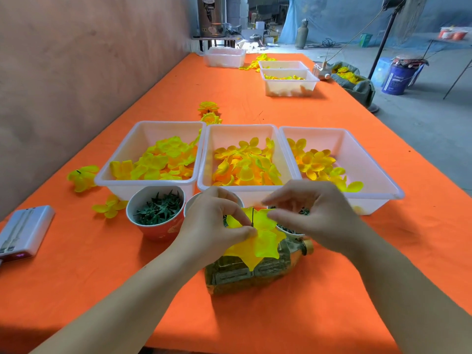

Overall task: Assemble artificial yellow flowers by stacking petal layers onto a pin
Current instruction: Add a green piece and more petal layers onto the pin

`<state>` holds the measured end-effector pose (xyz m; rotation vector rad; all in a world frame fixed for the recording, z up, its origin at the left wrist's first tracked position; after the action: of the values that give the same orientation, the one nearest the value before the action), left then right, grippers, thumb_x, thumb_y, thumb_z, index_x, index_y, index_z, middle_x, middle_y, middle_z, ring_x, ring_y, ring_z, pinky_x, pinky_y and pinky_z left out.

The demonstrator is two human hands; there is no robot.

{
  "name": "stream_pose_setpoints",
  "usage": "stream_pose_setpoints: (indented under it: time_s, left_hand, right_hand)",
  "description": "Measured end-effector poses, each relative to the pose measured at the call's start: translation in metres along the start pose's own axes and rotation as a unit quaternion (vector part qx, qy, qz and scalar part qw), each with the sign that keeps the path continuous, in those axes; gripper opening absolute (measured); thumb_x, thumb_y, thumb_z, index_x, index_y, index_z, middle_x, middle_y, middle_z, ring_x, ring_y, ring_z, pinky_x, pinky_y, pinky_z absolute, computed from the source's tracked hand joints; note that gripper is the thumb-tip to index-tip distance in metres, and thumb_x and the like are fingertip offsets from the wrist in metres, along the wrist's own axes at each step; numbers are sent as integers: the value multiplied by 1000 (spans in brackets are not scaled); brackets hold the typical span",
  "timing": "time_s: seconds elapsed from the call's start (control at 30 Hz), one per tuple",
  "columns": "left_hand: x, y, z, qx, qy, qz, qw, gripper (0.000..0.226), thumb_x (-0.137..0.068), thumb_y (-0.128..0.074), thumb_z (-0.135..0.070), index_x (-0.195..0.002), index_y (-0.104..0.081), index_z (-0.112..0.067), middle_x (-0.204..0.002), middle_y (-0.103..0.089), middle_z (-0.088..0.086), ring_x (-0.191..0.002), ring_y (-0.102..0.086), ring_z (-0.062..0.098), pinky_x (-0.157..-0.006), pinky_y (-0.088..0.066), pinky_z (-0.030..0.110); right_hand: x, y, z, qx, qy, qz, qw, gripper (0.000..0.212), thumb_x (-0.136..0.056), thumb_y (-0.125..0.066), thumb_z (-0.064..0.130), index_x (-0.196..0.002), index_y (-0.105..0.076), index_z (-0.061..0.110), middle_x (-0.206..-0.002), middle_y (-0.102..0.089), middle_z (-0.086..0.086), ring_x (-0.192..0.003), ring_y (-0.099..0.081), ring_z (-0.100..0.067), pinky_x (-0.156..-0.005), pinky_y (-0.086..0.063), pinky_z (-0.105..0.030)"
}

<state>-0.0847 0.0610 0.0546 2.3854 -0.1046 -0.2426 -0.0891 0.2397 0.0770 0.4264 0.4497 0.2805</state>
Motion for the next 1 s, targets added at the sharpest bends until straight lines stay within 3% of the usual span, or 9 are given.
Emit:
stream_pose_setpoints:
  time_s: [0.17,0.27,0.4,0.5,0.63,0.73,0.8,0.9,1.0]
  left_hand:
    - [2,0,11,30,2,-12,999,17,-70,-89,-34,-66,-72,-35,-102,-56,-17,-103,-51,-4,-76,-37,13]
    - [2,-3,14,29,-6,-17,999,17,-70,-88,-36,-65,-72,-32,-104,-58,-18,-103,-50,-8,-72,-34,3]
    - [2,-6,23,64,0,11,998,13,-73,-87,-36,-68,-76,-31,-108,-61,-19,-99,-56,-4,-70,-37,11]
    - [0,-5,29,89,7,39,995,10,-72,-88,-28,-70,-79,-31,-108,-61,-18,-83,-57,-8,-71,-40,19]
    - [-7,7,24,72,-19,66,995,15,-71,-89,-25,-68,-78,-36,-101,-64,-20,-64,-54,-17,-59,-38,6]
    - [-33,35,24,87,-25,48,995,16,-71,-87,-22,-68,-77,-33,-84,-73,-16,-73,-66,-6,-65,-44,6]
    - [-64,63,41,41,2,-25,999,14,-73,-84,-18,-69,-75,-28,-74,-74,-9,-74,-71,6,-68,-52,17]
    - [-117,105,81,-120,54,-140,981,11,-78,-76,-5,-85,-74,-14,-88,-75,5,-87,-69,25,-78,-53,34]
    - [-153,130,130,-231,148,-144,951,19,-80,-73,-5,-99,-68,-7,-104,-70,17,-100,-62,36,-82,-49,40]
  right_hand:
    - [-1,-38,-12,6,-27,50,998,14,-76,-81,27,-88,-79,32,-67,-66,7,-63,-55,-3,-59,-41,-16]
    - [-2,-40,-18,-57,-42,40,997,8,-72,-80,33,-77,-77,39,-69,-67,3,-63,-54,-9,-59,-44,-27]
    - [-3,-45,-23,-100,-49,51,992,7,-72,-82,32,-75,-77,35,-75,-67,-15,-66,-56,-25,-60,-48,-49]
    - [-3,-46,-28,-82,-45,53,994,10,-74,-83,27,-75,-77,35,-73,-60,-15,-65,-52,-30,-58,-43,-44]
    - [0,-50,-34,-114,-65,62,989,16,-75,-81,27,-72,-75,42,-82,-60,-23,-75,-56,-39,-66,-42,-44]
    - [1,-49,-37,-116,-76,76,987,10,-74,-81,30,-76,-78,39,-83,-63,-14,-80,-59,-42,-67,-46,-48]
    - [1,-48,-39,-107,-78,85,988,9,-74,-81,30,-81,-80,35,-79,-63,-4,-77,-56,-37,-66,-45,-42]
    - [0,-49,-41,-101,-82,100,986,12,-74,-81,26,-79,-80,37,-77,-60,-1,-76,-60,-31,-66,-47,-42]
    - [-2,-49,-43,-108,-85,108,984,12,-73,-82,31,-85,-82,31,-77,-60,-1,-70,-50,-26,-65,-42,-31]
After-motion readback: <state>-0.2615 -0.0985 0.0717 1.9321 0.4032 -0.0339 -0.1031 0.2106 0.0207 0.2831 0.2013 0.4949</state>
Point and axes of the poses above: each hand's wrist, its own x-axis away from the middle knuckle, its own y-axis out of the back of the hand, z = x × y, the point moved 7 cm from there along -x, towards the middle knuckle
